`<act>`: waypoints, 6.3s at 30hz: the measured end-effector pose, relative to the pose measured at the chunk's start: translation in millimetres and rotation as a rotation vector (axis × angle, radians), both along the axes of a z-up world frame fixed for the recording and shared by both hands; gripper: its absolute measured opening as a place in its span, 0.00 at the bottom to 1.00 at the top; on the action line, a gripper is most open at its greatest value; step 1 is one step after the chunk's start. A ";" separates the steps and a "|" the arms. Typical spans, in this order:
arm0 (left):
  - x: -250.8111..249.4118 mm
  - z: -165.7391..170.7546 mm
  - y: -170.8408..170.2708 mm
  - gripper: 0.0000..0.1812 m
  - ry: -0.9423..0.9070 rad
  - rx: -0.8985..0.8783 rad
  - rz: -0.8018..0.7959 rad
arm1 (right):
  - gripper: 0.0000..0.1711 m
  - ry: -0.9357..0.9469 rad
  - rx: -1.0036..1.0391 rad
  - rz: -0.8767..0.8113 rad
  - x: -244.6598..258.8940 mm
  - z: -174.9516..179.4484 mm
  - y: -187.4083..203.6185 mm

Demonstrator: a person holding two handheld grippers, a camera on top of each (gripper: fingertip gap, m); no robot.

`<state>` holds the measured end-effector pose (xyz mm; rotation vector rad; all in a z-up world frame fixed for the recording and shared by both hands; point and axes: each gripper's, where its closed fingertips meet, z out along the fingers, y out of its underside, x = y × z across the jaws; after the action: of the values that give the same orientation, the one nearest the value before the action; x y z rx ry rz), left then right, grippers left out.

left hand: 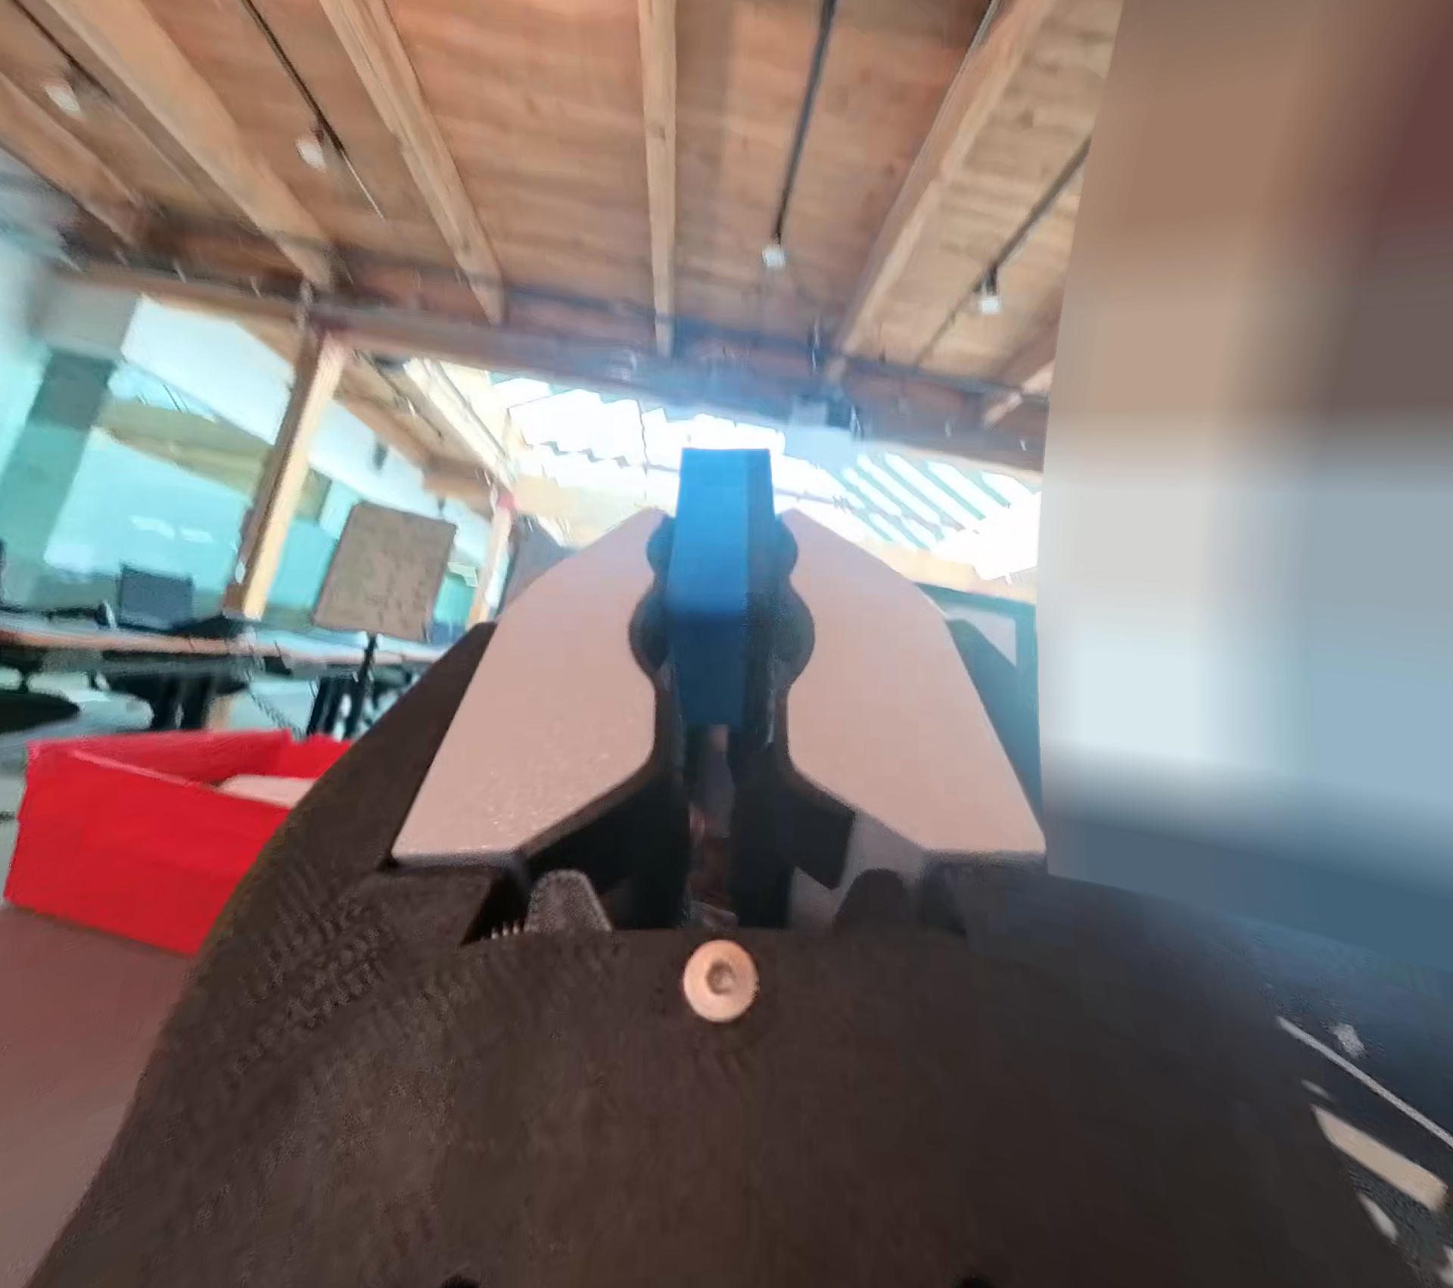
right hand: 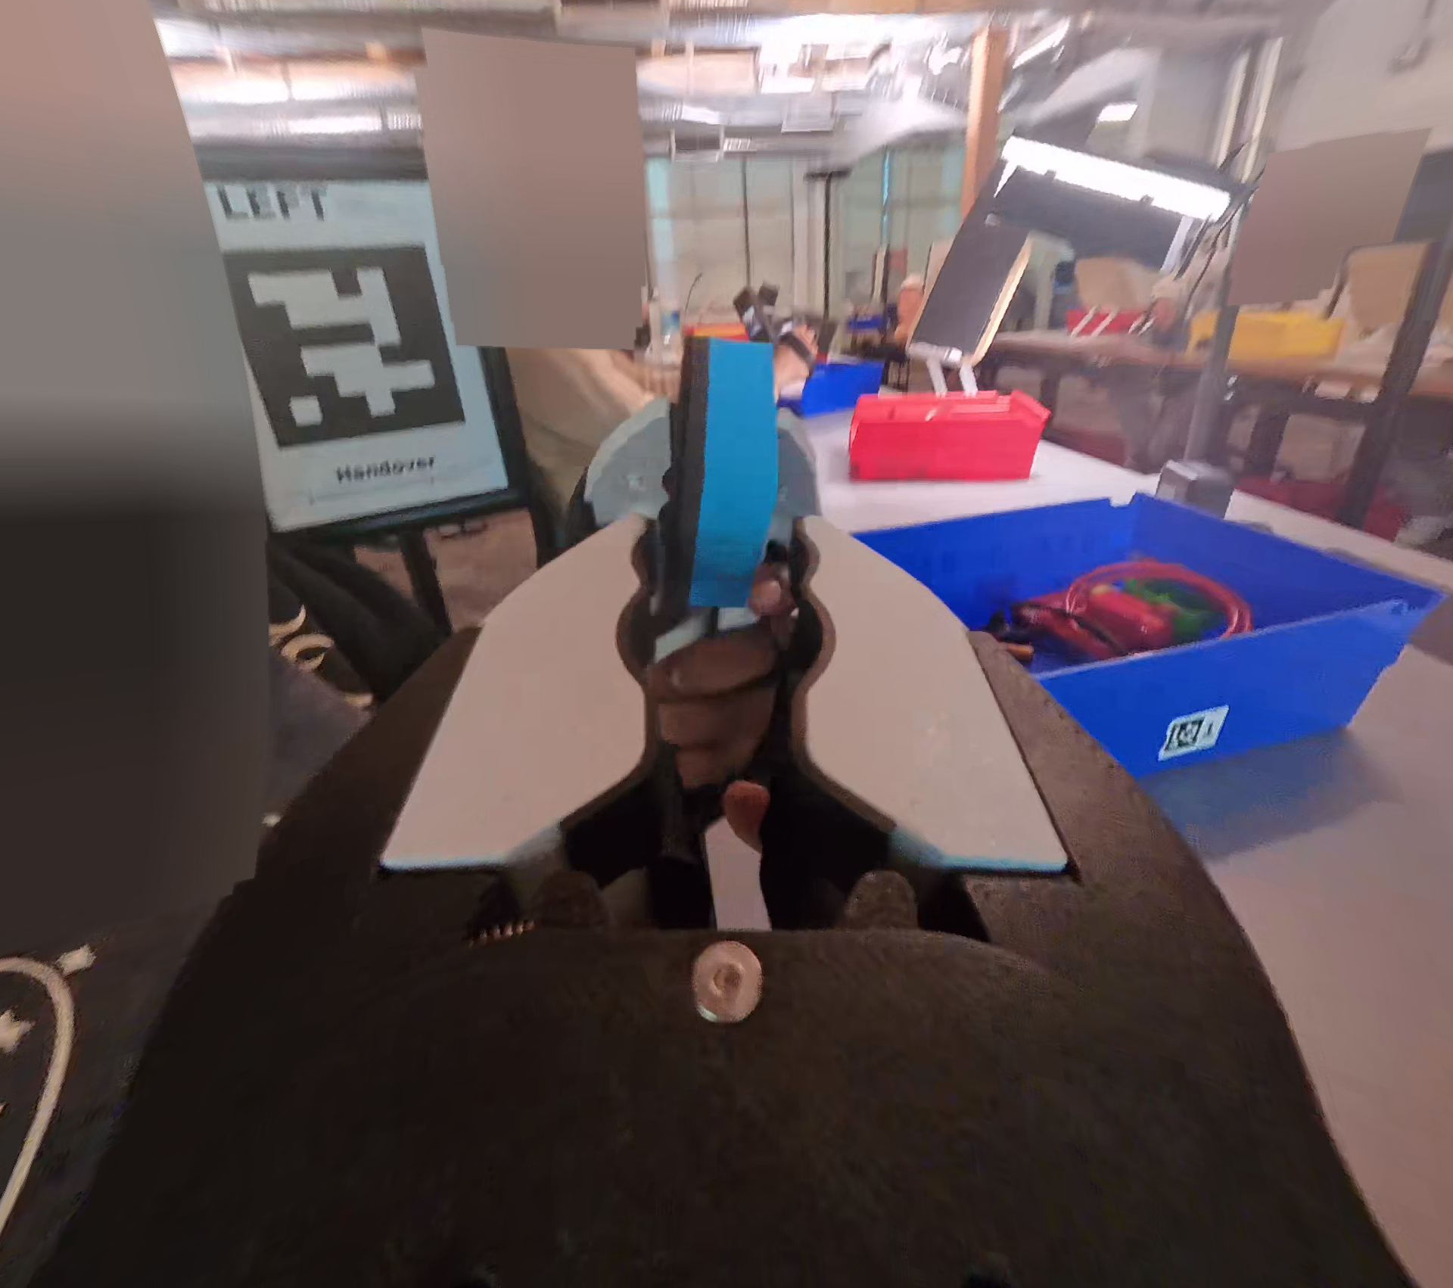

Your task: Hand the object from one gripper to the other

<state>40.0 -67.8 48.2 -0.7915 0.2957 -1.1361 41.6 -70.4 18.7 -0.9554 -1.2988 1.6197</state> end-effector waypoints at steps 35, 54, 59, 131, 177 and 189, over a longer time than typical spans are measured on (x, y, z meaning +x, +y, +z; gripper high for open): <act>-1.8 -2.3 5.1 0.12 0.007 -0.025 -0.007 | 0.20 0.081 -0.125 0.029 -5.2 6.3 3.3; -6.7 -3.1 7.1 0.12 -0.052 -0.028 0.011 | 0.14 0.044 -0.119 0.044 -16.5 -5.6 -2.4; 8.0 -11.4 9.7 0.22 0.157 -0.086 -0.054 | 0.13 -0.105 -0.069 0.093 -6.5 -16.0 -1.9; -120.4 -37.0 27.8 0.32 0.760 -0.418 0.597 | 0.13 -0.567 -0.015 -1.280 210.4 -95.5 302.0; -340.0 -214.3 125.7 0.28 1.922 -1.363 1.026 | 0.37 0.111 0.233 -1.172 199.4 38.8 214.8; -342.9 -202.2 130.5 0.08 1.787 -1.418 0.978 | 0.33 0.125 0.240 -1.174 201.3 41.6 212.8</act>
<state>-302.9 62.6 -154.0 -2.6826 0.4136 0.8281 242.9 142.4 60.3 -1.1148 -0.5733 0.5768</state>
